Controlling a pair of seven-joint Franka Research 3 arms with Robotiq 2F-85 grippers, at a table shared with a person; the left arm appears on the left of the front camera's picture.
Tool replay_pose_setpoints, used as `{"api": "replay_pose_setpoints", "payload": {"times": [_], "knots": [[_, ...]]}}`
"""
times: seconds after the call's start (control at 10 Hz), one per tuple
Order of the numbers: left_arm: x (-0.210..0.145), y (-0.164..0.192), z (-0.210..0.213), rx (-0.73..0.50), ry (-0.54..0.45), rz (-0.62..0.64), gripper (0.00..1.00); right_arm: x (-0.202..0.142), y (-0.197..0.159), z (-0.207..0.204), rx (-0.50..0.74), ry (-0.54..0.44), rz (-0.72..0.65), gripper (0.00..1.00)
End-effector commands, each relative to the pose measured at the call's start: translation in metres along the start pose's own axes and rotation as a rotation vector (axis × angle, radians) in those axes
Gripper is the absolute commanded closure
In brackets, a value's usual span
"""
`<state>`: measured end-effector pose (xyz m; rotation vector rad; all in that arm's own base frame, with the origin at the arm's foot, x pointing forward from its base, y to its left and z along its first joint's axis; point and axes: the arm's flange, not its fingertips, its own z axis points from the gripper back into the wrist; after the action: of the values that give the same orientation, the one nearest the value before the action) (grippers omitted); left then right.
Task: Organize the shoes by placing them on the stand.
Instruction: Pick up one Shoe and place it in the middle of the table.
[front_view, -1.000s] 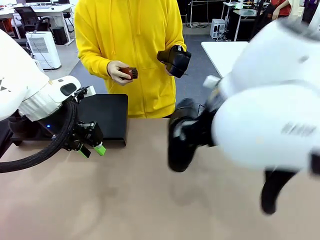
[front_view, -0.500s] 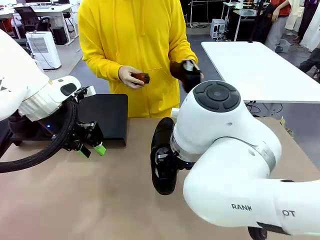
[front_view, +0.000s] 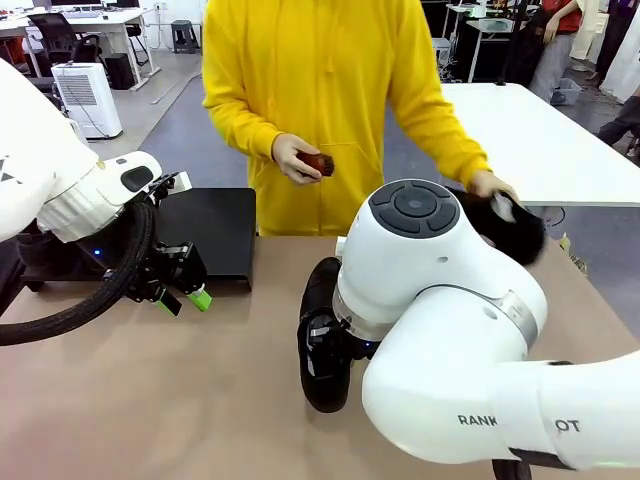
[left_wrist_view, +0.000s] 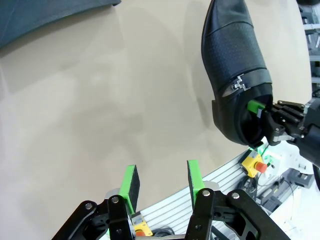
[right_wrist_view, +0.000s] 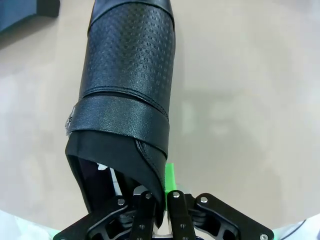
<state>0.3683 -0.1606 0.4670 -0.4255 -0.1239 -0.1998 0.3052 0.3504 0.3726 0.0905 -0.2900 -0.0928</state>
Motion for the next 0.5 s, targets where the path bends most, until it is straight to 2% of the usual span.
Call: {"api": "replay_pose_setpoints", "payload": {"times": [0.0, 0.2, 0.3, 0.4], "knots": [[0.000, 0.002, 0.001, -0.008, 0.005, -0.009, 0.47, 0.011, 0.010, -0.008, 0.002, 0.041, -0.002, 1.00], [0.000, 0.002, 0.001, -0.008, 0.005, -0.009, 0.47, 0.015, 0.009, -0.019, -0.005, 0.089, -0.021, 1.00], [0.000, 0.002, 0.001, -0.008, 0.005, -0.009, 0.47, 0.018, 0.008, -0.022, -0.008, 0.111, -0.016, 0.88], [0.000, 0.002, 0.001, -0.008, 0.005, -0.009, 0.47, 0.020, 0.007, -0.022, 0.000, 0.109, -0.006, 0.70]]}}
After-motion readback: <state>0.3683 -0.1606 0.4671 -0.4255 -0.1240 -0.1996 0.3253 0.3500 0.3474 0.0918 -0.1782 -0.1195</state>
